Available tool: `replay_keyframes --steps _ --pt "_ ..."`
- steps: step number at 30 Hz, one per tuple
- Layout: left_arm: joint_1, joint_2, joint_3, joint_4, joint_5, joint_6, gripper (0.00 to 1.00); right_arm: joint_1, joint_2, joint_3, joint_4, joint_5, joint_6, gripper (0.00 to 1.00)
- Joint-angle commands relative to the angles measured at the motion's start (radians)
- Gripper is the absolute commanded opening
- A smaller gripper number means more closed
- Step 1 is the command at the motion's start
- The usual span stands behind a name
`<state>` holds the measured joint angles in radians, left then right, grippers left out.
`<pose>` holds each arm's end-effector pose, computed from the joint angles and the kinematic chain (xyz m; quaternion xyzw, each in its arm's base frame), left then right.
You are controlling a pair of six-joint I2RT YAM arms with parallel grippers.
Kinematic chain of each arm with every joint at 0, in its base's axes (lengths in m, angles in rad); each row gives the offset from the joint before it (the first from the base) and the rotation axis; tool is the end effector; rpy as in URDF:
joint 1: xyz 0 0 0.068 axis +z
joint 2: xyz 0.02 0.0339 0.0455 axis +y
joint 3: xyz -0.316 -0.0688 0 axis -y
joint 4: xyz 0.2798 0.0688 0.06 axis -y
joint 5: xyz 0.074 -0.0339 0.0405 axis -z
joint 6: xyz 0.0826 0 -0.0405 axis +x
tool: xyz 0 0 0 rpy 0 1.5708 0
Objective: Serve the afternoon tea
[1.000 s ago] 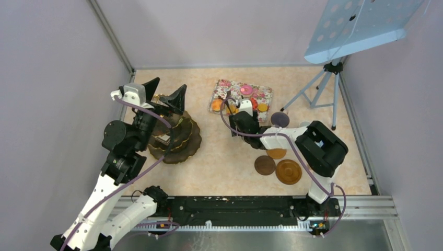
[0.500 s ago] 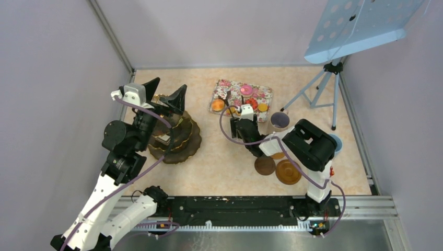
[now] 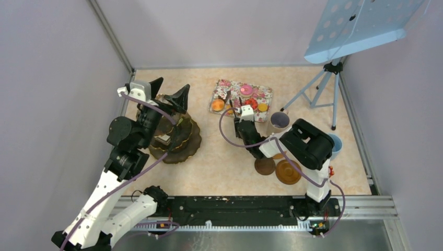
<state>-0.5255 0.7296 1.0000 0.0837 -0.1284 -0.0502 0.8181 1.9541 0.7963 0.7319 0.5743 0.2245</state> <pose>0.1647 -0.0833 0.5108 0.0831 0.5667 -0.1973 0.7956 0.3308 0.2875 0.1152 -0.0891 0.8158 0.0523 0.5691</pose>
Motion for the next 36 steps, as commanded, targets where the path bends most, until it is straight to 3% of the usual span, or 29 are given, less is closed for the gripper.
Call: replay_keyframes --steps 1,7,12,21,36 --pt "0.004 0.005 -0.009 0.048 -0.009 0.002 0.99 0.008 -0.076 0.005 -0.052 -0.044 -0.036 0.43" --pt "0.002 0.017 -0.008 0.047 -0.001 -0.001 0.99 0.000 -0.174 0.059 -0.224 -0.134 -0.013 0.42" --pt "0.002 0.022 -0.008 0.045 0.001 -0.002 0.99 -0.026 -0.207 0.200 -0.523 -0.232 0.062 0.35" --pt "0.003 0.001 -0.008 0.047 0.011 -0.009 0.99 -0.073 -0.208 0.428 -0.867 -0.315 0.242 0.35" --pt "0.002 -0.022 -0.003 0.045 0.038 -0.025 0.99 -0.076 -0.076 0.726 -1.119 -0.320 0.435 0.46"
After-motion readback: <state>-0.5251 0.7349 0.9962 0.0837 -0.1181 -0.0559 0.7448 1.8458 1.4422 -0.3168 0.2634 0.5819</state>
